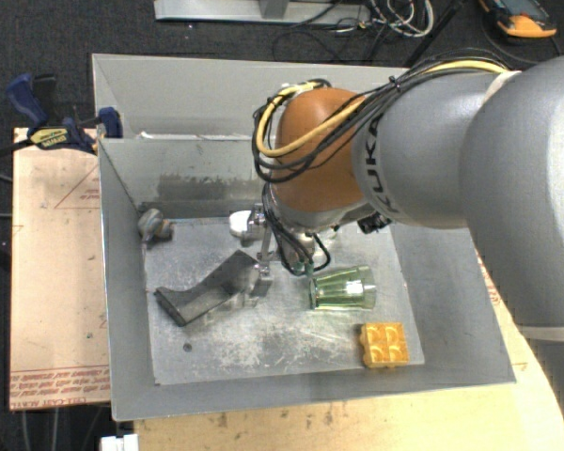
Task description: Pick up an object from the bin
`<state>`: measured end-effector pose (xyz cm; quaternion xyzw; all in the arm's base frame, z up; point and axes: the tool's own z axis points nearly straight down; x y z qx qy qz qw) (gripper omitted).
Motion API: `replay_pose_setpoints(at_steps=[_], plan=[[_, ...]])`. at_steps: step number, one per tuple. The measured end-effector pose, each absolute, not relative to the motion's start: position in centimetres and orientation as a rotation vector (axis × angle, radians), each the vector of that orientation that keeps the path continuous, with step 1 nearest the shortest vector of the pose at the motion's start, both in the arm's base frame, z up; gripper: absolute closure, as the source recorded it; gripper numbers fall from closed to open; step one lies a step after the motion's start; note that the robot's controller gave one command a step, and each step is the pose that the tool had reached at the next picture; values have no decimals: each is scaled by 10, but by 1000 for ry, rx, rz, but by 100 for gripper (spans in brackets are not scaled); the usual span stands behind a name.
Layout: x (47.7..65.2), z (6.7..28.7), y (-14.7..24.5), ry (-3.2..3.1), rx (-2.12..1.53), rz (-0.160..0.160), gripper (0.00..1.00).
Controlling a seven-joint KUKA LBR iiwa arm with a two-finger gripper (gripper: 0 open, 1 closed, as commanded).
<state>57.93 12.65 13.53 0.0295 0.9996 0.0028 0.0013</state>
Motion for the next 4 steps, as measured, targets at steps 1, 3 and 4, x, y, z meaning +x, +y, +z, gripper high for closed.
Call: replay_pose_setpoints(at_steps=[1,3,4], plan=[[587,97,128,3135,85,1,0],[648,77,158,3138,24,-27,100],[647,98,161,3143,-174,-14,100]])
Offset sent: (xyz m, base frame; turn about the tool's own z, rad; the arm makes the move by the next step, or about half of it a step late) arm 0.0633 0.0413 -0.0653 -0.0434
